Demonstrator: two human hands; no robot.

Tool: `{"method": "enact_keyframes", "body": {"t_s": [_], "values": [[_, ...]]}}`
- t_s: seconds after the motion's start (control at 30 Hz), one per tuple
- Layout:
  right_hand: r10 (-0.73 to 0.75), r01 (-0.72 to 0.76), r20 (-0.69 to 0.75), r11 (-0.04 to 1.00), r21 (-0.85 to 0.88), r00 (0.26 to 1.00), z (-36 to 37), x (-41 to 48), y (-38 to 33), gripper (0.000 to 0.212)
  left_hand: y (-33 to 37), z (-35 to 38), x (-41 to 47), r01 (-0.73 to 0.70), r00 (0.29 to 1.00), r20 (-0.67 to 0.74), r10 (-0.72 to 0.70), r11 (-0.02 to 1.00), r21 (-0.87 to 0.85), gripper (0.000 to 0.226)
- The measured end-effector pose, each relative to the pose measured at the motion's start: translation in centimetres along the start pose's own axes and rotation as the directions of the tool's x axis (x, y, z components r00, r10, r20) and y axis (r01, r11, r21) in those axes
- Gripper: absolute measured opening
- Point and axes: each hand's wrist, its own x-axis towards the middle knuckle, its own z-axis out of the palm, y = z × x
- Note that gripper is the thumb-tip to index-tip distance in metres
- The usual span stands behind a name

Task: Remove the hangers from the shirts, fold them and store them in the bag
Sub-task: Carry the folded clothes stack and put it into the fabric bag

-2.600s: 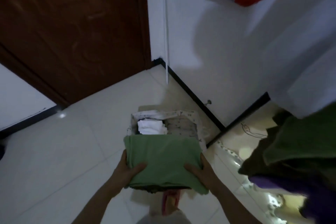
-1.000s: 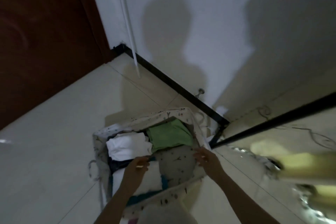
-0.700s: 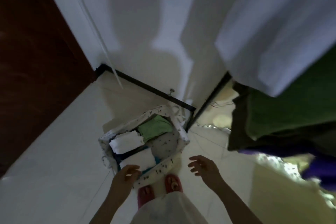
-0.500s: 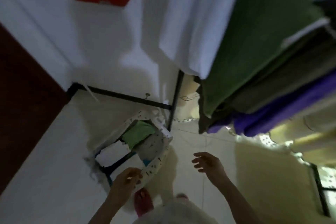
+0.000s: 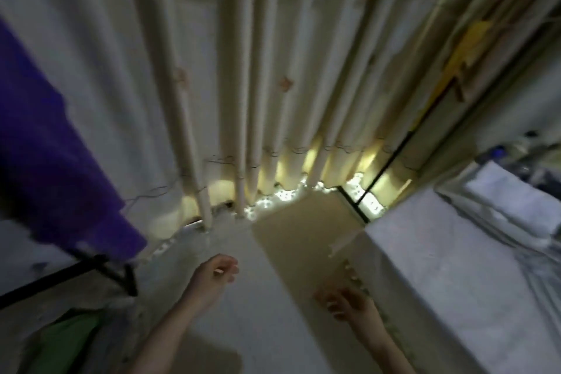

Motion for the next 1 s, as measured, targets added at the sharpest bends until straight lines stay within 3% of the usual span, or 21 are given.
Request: {"method": "enact_keyframes", "body": {"t_s": [0.17,0.37,0.5,0.73,0.87,1.0], "values": [[0.052,-0.008,-0.328,0.991,0.132,0.943,-16.6,-2.5,4.7,0.019,4.2,15.0,2.2,-0.018,0.987,0.158,0.015,1.000,0.017,0.011],[0.240,-0.039,-0.535,0.932,0.360,0.810,-25.2,-5.5,10.4,0.020,7.3,26.3,3.0,-0.049,0.907,0.420,-0.007,0.991,0.124,0.016],[0.372,-0.069,-0.568,0.874,0.482,0.734,-27.4,-4.4,13.4,0.018,8.9,30.4,7.2,-0.015,0.891,0.452,-0.045,0.991,0.130,0.022],[0.460,-0.123,-0.595,0.846,0.518,0.659,-34.6,2.7,14.3,0.017,14.6,40.3,17.8,-0.005,0.869,0.487,-0.087,0.983,0.184,0.016],[0.452,-0.153,-0.569,0.855,0.495,0.687,-40.7,7.6,12.9,0.017,19.7,46.7,23.2,-0.019,0.842,0.530,-0.103,0.975,0.220,0.018],[0.385,-0.111,-0.617,0.894,0.434,0.686,-46.1,11.7,12.0,0.015,24.4,52.7,27.0,-0.159,0.824,0.567,-0.021,0.950,0.267,0.014]]}}
